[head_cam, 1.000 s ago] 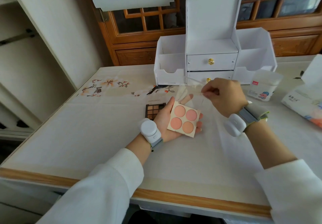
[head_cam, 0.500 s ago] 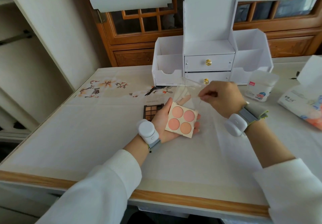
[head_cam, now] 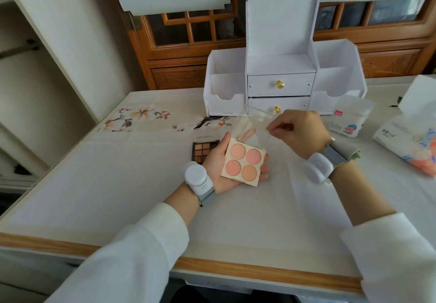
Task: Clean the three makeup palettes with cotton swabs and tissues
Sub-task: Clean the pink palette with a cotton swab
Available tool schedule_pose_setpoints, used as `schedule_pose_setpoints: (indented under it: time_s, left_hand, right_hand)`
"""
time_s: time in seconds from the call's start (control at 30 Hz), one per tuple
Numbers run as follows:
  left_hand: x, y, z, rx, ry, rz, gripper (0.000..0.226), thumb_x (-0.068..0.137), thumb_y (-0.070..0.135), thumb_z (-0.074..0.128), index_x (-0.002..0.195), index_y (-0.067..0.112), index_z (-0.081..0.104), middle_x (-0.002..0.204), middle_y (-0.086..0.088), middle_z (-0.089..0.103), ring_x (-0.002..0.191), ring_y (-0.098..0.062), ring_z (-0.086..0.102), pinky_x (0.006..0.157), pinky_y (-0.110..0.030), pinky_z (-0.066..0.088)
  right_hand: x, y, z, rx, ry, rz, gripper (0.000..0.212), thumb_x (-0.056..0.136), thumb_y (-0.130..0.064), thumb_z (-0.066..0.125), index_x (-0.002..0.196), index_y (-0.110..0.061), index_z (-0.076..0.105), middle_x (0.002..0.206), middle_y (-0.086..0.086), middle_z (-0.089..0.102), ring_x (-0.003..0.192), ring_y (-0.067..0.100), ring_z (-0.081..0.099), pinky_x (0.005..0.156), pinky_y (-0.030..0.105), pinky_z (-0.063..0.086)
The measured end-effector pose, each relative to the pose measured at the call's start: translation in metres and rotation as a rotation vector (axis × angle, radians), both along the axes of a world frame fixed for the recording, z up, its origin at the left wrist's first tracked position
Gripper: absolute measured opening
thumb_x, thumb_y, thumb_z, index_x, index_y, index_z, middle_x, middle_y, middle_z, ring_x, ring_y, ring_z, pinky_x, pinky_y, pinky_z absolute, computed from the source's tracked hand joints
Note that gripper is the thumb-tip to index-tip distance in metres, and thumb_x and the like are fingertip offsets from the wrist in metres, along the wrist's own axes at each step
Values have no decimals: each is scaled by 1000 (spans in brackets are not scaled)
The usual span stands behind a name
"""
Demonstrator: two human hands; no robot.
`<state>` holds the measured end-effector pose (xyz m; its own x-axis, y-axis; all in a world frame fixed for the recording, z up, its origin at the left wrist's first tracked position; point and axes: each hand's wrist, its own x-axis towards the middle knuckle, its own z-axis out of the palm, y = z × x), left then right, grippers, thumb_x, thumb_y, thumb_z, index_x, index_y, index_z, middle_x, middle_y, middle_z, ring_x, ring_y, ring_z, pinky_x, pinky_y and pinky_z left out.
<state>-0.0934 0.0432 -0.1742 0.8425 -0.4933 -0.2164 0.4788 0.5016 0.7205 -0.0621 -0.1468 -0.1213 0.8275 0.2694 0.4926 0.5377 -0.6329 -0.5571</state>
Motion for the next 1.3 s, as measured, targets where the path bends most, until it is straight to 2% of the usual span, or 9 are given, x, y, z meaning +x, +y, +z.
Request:
schedule_pose_setpoints:
  time_s: [0.13, 0.33, 0.5, 0.63, 0.73, 0.87, 1.0, 1.13, 1.3]
  left_hand:
    - [1, 0, -1, -1, 3, 12, 52, 93, 61, 22, 122, 36, 58, 99, -20, 65, 83, -36, 63, 85, -47, 48]
    - [1, 0, 0, 24, 1, 10, 53, 93, 61, 20, 123, 38, 57, 98, -20, 66, 79, -34, 64, 81, -45, 51]
    - [0, 0, 0, 38, -8, -8, 51, 94, 61, 19, 126, 39, 52, 97, -18, 66, 79, -33, 65, 80, -43, 53]
    - [1, 0, -1, 16, 9, -6, 54, 94, 61, 21, 125, 36, 56, 100, -20, 64, 83, -35, 62, 83, -46, 51]
    - [1, 0, -2, 13, 17, -3, 54, 94, 62, 21, 125, 36, 57, 99, -20, 64, 84, -35, 60, 83, -47, 50]
    - [1, 0, -2, 24, 11, -5, 53, 94, 62, 20, 128, 38, 53, 99, -20, 65, 84, -34, 60, 84, -47, 48]
    - [1, 0, -1, 6, 25, -1, 54, 94, 61, 23, 123, 35, 59, 98, -21, 65, 80, -35, 64, 78, -44, 54]
    - [2, 0, -2, 24, 14, 2, 52, 95, 60, 20, 127, 36, 51, 97, -20, 66, 79, -35, 65, 84, -47, 47]
    - [3, 0, -3, -8, 24, 15, 54, 95, 60, 22, 118, 33, 64, 98, -21, 65, 79, -36, 64, 79, -45, 52]
  right_hand:
    - [-2, 4, -3, -109, 142, 72, 12, 75, -4, 71, 79, -14, 75, 71, -2, 67, 55, -13, 55, 60, 0, 39]
    - [3, -2, 2, 73, -95, -111, 10, 75, -2, 68, 80, -8, 74, 75, 10, 70, 61, 17, 57, 64, 21, 44]
    - [0, -2, 1, 49, -36, -68, 10, 75, -1, 69, 80, -8, 74, 72, 8, 69, 51, 6, 53, 62, 21, 45]
    - [-6, 0, 4, -118, 149, 61, 10, 75, -3, 70, 79, -11, 75, 66, -5, 61, 54, -12, 54, 58, 1, 40]
    - [-7, 2, 7, -122, 125, 47, 10, 76, -4, 70, 79, -12, 75, 68, -4, 62, 52, 0, 53, 59, 2, 38]
    - [-4, 0, 9, 51, -1, -149, 9, 77, -3, 67, 80, -9, 72, 67, 3, 64, 55, 13, 53, 60, 13, 41]
    - [-2, 0, 7, 56, -2, -141, 9, 76, -3, 66, 80, -9, 71, 66, 4, 64, 52, 4, 49, 60, 9, 38]
    - [-7, -2, 9, -36, 116, -53, 9, 75, -4, 69, 79, -11, 73, 62, -3, 60, 48, 0, 51, 54, 4, 39]
    - [-9, 2, 6, -162, 245, 24, 13, 73, -6, 71, 73, -18, 73, 62, -7, 62, 51, -2, 52, 52, 2, 37]
